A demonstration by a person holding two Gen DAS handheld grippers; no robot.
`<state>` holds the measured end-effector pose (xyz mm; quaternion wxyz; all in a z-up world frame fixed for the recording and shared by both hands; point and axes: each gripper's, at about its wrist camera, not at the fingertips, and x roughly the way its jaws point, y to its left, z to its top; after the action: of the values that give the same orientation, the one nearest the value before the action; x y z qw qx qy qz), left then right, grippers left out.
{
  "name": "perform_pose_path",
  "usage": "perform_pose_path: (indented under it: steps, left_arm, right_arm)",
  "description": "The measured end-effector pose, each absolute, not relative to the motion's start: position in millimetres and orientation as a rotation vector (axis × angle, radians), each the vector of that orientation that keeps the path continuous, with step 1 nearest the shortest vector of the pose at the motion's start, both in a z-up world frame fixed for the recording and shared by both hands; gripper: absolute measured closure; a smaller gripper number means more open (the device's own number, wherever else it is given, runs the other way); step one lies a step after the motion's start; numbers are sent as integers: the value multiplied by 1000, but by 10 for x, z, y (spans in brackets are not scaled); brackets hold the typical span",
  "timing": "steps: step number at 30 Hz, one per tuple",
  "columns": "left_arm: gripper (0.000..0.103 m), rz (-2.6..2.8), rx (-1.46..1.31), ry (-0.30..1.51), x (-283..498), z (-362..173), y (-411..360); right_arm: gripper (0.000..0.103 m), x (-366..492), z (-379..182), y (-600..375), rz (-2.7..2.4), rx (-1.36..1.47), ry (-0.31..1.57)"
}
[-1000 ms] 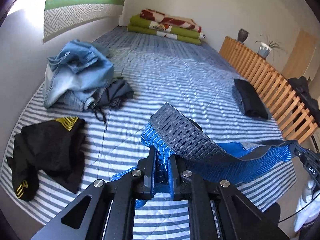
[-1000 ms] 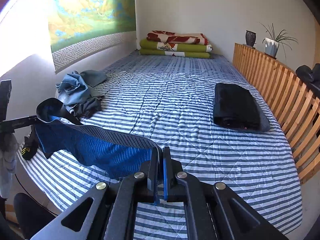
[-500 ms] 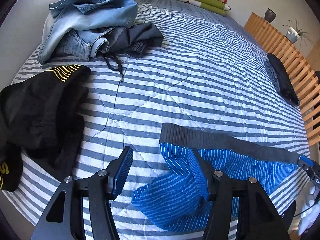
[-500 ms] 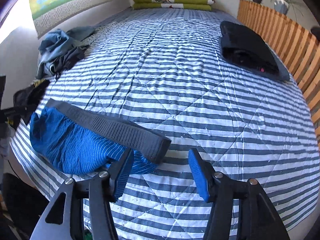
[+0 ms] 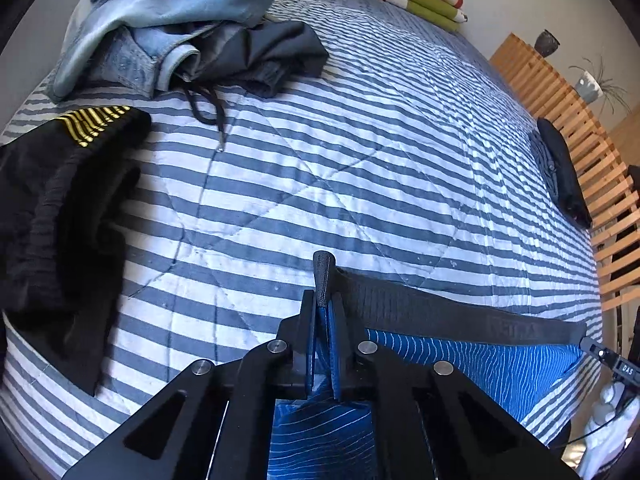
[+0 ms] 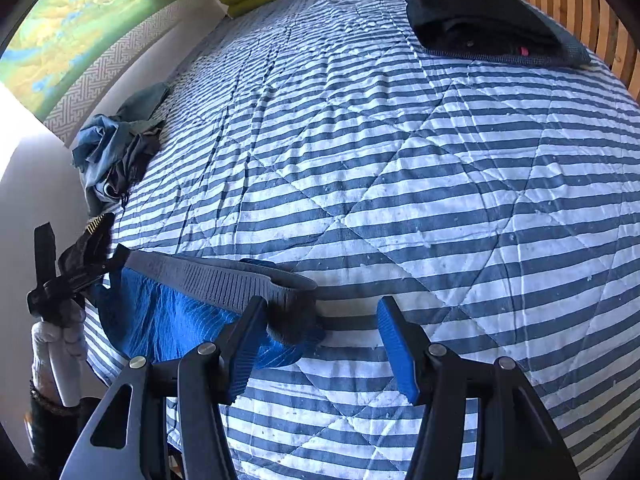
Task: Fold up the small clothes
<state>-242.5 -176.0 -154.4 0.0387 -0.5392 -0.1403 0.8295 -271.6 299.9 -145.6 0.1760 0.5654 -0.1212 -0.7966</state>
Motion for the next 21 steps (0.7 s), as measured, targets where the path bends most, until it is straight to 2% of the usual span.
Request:
perform_pose_path:
  steps: [3, 5, 8, 11, 15, 19, 21]
  left_arm:
    - [98, 2526, -1648, -456, -2368, -1548, -1858]
    - [98, 2515, -1660, -449, -2365, -1566, -1866]
    - [98, 2520, -1658, -420, -2384, -1553, -1849]
    - [98, 2524, -1657, -401, -2431, -1558, -1794]
    - [98, 2517, -1656, -374, -2450, -1552, -1750]
    - [98, 2524, -1663, -356, -2470, -1571, -1725]
    - [98, 2532, -1658, -356, -2456, -1560, -1718]
  right_arm:
    - [52, -2748, -1462, 2894, -2222, 1572, -353]
    - [64, -2780, -1446, 2795, -2217, 1544, -329]
    - [64, -2878, -1416, 2683, -2209, 1502, -292]
    - [59, -3043, -1456, 2731, -2152, 1564, -405]
    - [59, -3236, -1527, 2806, -2114, 1673, -460]
    - [59, -3328, -1596, 2726, -2082, 1762, -377]
    - [62, -3301, -1603, 2650, -2068, 1770, -330]
